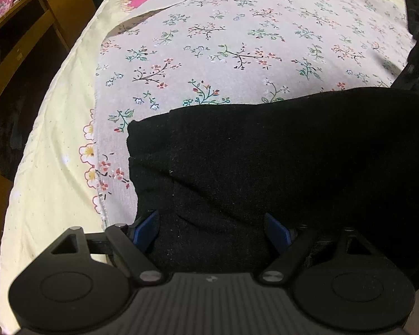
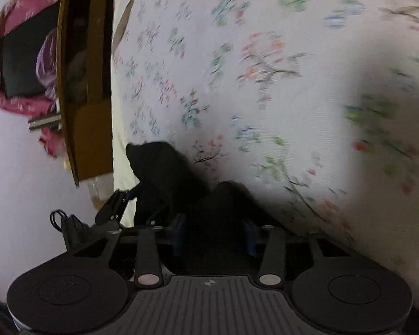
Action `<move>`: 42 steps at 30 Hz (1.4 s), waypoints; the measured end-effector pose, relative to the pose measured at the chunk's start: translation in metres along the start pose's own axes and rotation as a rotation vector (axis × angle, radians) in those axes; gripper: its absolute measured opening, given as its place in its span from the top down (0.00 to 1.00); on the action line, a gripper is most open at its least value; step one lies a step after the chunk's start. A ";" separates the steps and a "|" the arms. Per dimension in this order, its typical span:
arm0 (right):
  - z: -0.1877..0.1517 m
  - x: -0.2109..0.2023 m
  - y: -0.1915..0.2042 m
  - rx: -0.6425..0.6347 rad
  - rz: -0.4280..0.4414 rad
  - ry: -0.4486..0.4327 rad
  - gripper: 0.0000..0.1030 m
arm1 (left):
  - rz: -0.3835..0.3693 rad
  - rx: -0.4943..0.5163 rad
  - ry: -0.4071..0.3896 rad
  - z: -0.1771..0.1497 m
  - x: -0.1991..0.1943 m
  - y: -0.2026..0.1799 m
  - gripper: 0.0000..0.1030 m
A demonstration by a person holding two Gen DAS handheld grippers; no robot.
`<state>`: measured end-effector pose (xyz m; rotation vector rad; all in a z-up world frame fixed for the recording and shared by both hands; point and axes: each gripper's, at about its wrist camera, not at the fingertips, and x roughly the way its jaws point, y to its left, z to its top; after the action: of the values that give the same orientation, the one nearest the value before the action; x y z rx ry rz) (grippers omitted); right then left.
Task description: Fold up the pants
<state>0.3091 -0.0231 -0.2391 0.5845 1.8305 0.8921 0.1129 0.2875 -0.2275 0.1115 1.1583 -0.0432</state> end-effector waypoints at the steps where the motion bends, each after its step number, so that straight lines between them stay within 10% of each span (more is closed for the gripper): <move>1: 0.001 0.005 0.002 -0.007 -0.013 -0.003 1.00 | 0.001 0.000 0.000 0.000 0.000 0.000 0.10; 5: 0.001 -0.002 -0.011 0.110 0.094 -0.161 1.00 | 0.007 -0.007 -0.006 -0.001 -0.001 0.000 0.10; 11: -0.057 -0.054 -0.061 0.387 0.327 -0.638 1.00 | 0.018 -0.013 -0.022 -0.002 -0.001 -0.001 0.08; 14: -0.070 -0.093 -0.081 0.459 0.256 -0.852 1.00 | 0.053 0.016 -0.042 0.001 -0.007 -0.006 0.08; 19: -0.081 -0.092 -0.006 0.075 0.109 -0.672 1.00 | 0.051 -0.044 -0.187 0.024 -0.034 -0.019 0.09; 24: -0.106 -0.034 -0.010 0.066 0.089 -0.469 1.00 | -0.104 -0.052 -0.266 0.050 -0.029 -0.058 0.09; 33: -0.180 -0.143 -0.107 0.260 -0.253 -0.694 1.00 | -0.053 -0.030 -0.091 0.045 0.003 -0.062 0.07; 42: -0.275 -0.177 -0.157 0.362 -0.366 -0.832 1.00 | -0.067 0.221 -0.131 0.060 -0.018 -0.178 0.07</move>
<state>0.1291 -0.3343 -0.1947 0.6796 1.2547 0.0233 0.1441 0.1032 -0.1986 0.2616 1.0231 -0.2347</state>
